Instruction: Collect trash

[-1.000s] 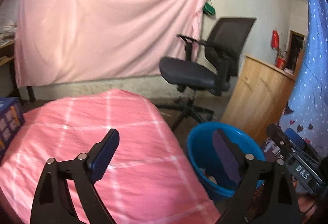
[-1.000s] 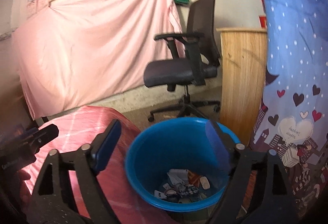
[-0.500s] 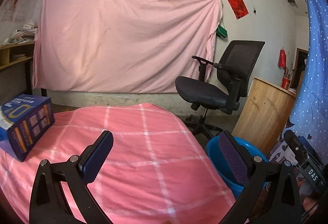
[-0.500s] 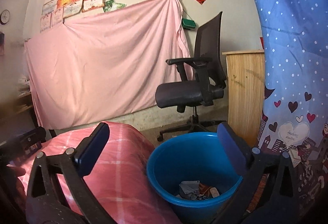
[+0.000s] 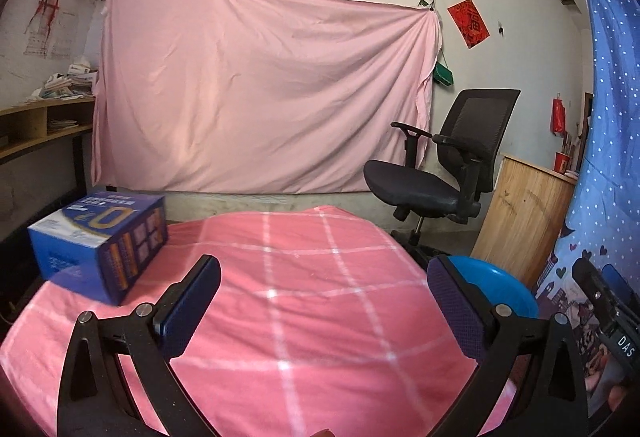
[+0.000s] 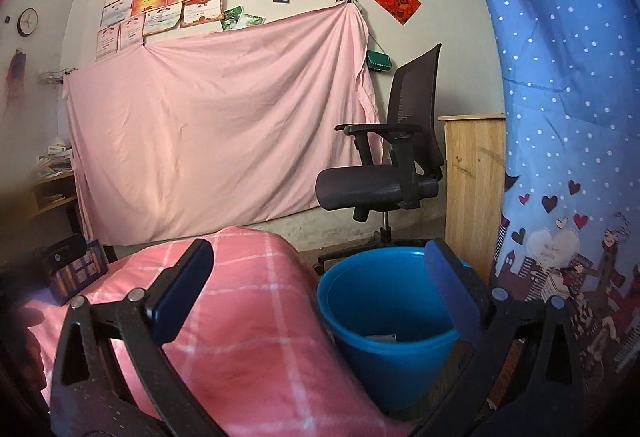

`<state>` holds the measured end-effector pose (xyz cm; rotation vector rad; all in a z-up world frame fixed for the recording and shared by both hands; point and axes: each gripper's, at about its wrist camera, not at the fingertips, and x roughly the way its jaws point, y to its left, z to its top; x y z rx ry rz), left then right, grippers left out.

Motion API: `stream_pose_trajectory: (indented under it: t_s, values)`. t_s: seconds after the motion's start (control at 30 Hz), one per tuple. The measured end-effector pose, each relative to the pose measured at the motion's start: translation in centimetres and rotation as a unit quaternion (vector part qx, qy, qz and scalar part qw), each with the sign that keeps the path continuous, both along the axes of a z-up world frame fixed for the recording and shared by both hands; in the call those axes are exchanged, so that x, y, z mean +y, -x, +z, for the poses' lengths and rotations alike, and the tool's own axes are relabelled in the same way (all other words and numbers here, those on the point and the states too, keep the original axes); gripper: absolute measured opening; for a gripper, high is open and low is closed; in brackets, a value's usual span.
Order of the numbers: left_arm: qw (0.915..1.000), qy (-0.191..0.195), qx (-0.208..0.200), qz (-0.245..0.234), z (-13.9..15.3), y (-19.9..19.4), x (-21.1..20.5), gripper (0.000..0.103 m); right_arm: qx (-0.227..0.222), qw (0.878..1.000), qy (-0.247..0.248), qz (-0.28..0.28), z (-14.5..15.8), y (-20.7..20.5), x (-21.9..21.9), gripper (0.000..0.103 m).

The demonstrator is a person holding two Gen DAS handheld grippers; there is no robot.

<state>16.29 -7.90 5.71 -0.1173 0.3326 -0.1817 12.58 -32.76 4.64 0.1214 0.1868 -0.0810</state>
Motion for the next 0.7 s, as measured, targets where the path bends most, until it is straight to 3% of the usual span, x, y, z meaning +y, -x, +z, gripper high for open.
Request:
stream_pose_trajectory:
  t_s: [0.7]
  values:
    - [0.9992, -0.022, -0.008, 0.032, -2.1, 11.1, 6.4, 0.101, 0.002, 1.000, 0.006, 0.014, -0.2, 9.6, 7.4, 0.103]
